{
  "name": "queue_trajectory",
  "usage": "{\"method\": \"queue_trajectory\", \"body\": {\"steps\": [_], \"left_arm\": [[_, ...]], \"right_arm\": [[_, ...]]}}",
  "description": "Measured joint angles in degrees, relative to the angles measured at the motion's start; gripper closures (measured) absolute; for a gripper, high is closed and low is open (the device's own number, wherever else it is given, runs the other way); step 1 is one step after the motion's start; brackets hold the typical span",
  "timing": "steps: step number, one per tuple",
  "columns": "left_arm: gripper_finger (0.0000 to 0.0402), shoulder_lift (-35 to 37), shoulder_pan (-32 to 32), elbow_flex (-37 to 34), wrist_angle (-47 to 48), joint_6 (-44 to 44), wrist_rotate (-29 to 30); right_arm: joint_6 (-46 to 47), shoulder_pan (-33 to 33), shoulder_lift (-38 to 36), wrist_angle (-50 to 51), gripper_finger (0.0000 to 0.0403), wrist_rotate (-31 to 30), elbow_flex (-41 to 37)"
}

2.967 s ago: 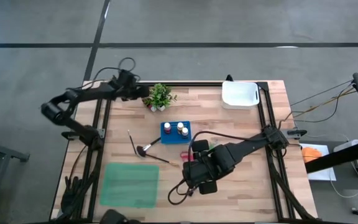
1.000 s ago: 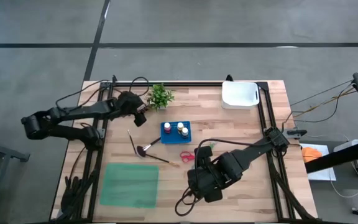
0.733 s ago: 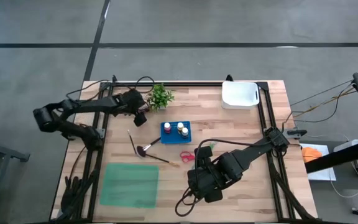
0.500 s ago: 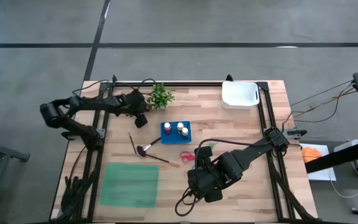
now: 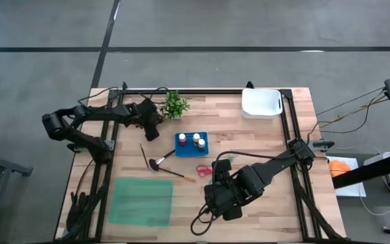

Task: Pick & Place Paint Supplies
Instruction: Put the red paint into the blue bin

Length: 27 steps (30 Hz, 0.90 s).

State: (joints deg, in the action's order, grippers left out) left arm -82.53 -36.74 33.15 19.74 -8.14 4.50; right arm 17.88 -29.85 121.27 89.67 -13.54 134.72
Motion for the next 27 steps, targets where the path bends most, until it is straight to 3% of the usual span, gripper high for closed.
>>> {"method": "queue_trajectory", "body": {"steps": [4, 10, 14, 19, 27], "left_arm": [[0.0276, 0.3, 0.2, 0.0, 1.1, 0.4, 0.2], [0.0245, 1.4, 2.1, -0.2, 3.1, 1.5, -1.1], [0.0257, 3.1, 4.0, -0.6, 4.0, 2.5, -2.1], [0.0276, 6.4, 6.2, -0.8, 4.2, 3.3, -2.9], [0.0257, 14.6, 11.1, -0.8, 4.4, 4.2, -5.7]], "right_arm": [[0.1, 0.0, 0.0, 0.0, 0.022, 0.0, 0.0], [0.1, -0.1, 0.0, -0.1, 0.022, 0.0, 0.0], [0.2, -0.5, 0.0, -0.3, 0.022, 0.0, 0.0], [-0.3, -1.0, 0.0, -0.6, 0.022, -0.1, 0.0], [-6.3, -3.1, 0.0, -4.0, 0.022, -0.7, 0.0]]}}
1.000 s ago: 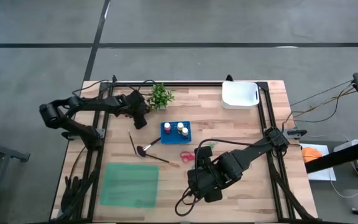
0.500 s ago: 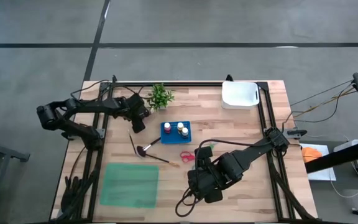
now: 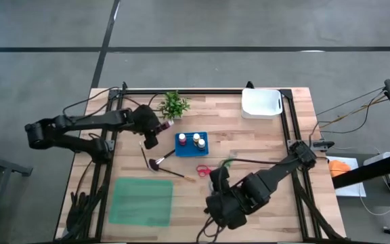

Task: Pick & Place Paint Supplies
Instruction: Put the red paint into the blue bin

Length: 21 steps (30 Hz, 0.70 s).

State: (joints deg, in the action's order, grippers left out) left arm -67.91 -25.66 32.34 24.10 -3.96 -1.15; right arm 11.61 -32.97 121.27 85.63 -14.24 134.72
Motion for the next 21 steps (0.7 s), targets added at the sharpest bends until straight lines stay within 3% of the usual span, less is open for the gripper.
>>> {"method": "queue_trajectory", "body": {"steps": [14, 21], "left_arm": [[0.0263, 13.9, 14.3, 0.0, -2.8, 1.2, -5.3], [0.0262, 15.2, 25.7, 0.1, -12.0, 1.2, -6.4]], "right_arm": [[-13.3, -3.0, 0.0, -8.0, 0.022, -19.7, -0.1], [-23.4, -1.8, 0.0, -17.2, 0.022, -22.3, -0.9]]}}
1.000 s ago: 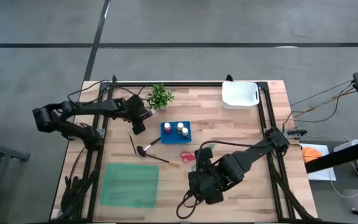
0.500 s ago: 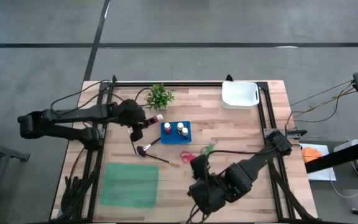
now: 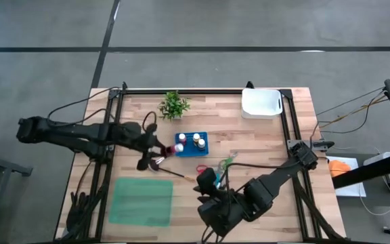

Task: Pick & Place Paint Supplies
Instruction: Put the red paint into the blue bin

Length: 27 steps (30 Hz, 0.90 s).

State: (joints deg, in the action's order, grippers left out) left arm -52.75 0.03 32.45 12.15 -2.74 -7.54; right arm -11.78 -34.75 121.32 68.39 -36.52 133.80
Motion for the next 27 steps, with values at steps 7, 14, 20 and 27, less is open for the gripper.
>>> {"method": "queue_trajectory", "body": {"steps": [7, 14, 20, 27], "left_arm": [[0.0262, -0.7, 10.1, 0.0, -8.8, -0.5, 1.9], [0.0261, -2.6, 13.4, 0.1, -12.3, -0.9, 4.6], [0.0261, -5.6, 13.5, 0.0, -15.0, -0.5, 4.5], [0.0261, -8.4, 14.0, 0.0, -18.1, -0.4, 3.2]], "right_arm": [[-3.0, 3.0, 0.0, -2.2, 0.022, 0.0, 0.0], [-8.5, 5.0, 0.0, -8.2, 0.022, 0.5, -0.2], [-9.7, 6.8, 0.0, -9.4, 0.022, 3.4, -0.8], [-9.6, 9.2, 0.0, -9.2, 0.022, 3.8, -1.7]]}}
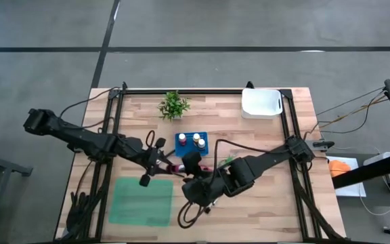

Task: Pick & Place Paint Supplies
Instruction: Put the red paint into the blue bin

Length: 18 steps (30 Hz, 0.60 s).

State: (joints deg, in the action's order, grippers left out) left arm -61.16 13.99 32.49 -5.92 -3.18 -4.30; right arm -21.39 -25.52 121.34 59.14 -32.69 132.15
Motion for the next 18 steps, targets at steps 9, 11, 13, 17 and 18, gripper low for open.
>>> {"method": "queue_trajectory", "body": {"steps": [9, 11, 13, 17, 18], "left_arm": [[0.0261, -0.7, 1.0, 0.0, -1.8, -0.3, -0.3], [0.0261, -0.7, 1.1, 0.0, -1.9, -0.4, -0.2], [0.0261, -0.7, 1.2, 0.0, -1.9, -0.4, -0.3], [0.0261, -0.7, 1.3, 0.0, -2.1, -0.4, -0.2], [0.0261, -0.7, 1.3, 0.0, -2.1, -0.4, -0.2]], "right_arm": [[0.6, 2.0, 0.0, 0.3, 0.022, 3.2, -0.3], [0.7, 2.2, 0.0, 0.4, 0.022, 3.3, -0.6], [1.1, 2.3, 0.0, 0.5, 0.022, 3.4, -0.8], [1.5, 2.5, 0.0, 0.7, 0.022, 4.0, -1.2], [1.5, 2.5, 0.0, 0.7, 0.022, 4.5, -1.2]]}}
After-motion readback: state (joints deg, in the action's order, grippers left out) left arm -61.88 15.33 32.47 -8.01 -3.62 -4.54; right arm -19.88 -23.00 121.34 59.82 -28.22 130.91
